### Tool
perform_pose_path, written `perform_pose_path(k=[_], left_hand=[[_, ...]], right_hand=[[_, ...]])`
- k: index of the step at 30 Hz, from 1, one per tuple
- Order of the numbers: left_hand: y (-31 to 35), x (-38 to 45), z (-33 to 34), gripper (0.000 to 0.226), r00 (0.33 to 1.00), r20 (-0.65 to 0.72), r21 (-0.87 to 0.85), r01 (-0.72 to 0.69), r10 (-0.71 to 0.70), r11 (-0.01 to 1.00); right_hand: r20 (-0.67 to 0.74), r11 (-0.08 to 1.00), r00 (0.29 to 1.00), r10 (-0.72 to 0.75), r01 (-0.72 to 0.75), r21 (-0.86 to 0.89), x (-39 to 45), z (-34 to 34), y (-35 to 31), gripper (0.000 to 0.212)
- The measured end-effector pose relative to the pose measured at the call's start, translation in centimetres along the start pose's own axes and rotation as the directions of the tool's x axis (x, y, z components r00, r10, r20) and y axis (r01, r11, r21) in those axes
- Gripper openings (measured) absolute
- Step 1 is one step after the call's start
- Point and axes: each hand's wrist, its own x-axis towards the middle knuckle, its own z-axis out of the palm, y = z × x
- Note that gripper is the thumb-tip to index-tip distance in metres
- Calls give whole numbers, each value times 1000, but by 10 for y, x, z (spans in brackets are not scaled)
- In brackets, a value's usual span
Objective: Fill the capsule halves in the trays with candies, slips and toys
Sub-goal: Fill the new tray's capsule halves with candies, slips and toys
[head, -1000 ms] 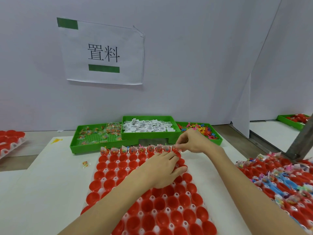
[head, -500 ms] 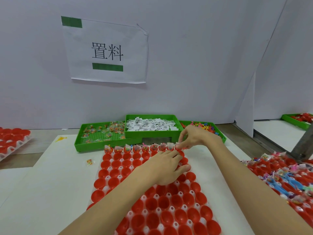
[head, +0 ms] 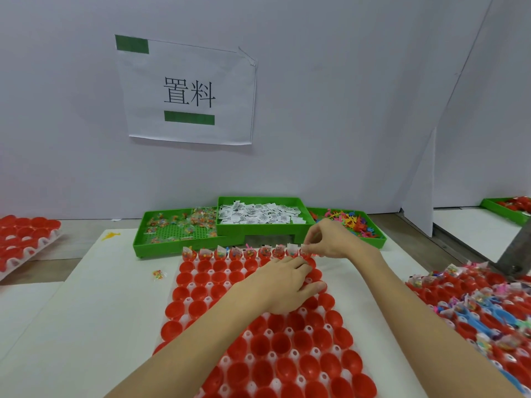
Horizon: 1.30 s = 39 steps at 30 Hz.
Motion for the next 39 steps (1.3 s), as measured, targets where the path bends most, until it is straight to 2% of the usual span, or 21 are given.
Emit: perform_pose_path(k=[4,7,10,13,17,21,24,28,32,35,39], left_hand=[[0,-2,-5,68,1000,-17,-33,1,-2,999],[2,-6,-10,62,996,-92,-93,-14,6,996],[-4,-22,-12,54,970,-241,-145,-49,13,988],[-25,-46,-13,39,912,-409,-166,-43,-29,985],[-83,-67,-24,19,779,-561,-298,127,-282,946],[-152,-73,-37,18,673,-500,-384,392,-545,836],[-193,-74,-40,23,680,-409,-327,513,-609,793],[-214,-67,-38,34,766,-313,-254,502,-561,827],[-217,-56,-31,28,848,-269,-187,419,-456,889],[-219,-50,-32,19,828,-283,-185,448,-484,875],[-222,-46,-31,20,741,-328,-300,506,-585,809]], right_hand=[[-67,997,998,-10,14,73,-12,-6,1,32],[-138,982,990,13,13,187,-25,-4,1,30],[-301,962,952,61,24,272,-44,7,2,24],[-412,927,908,78,86,365,-64,17,2,17],[-424,863,905,41,182,471,-77,18,-6,18],[-379,791,925,-11,240,563,-80,21,-21,24],[-350,782,936,-41,249,572,-81,26,-29,25],[-334,764,940,-68,264,589,-82,30,-36,26],[-338,769,938,-76,271,579,-83,30,-38,26],[-342,773,937,-77,273,572,-83,30,-39,25],[-350,766,932,-89,289,574,-85,29,-40,26]])
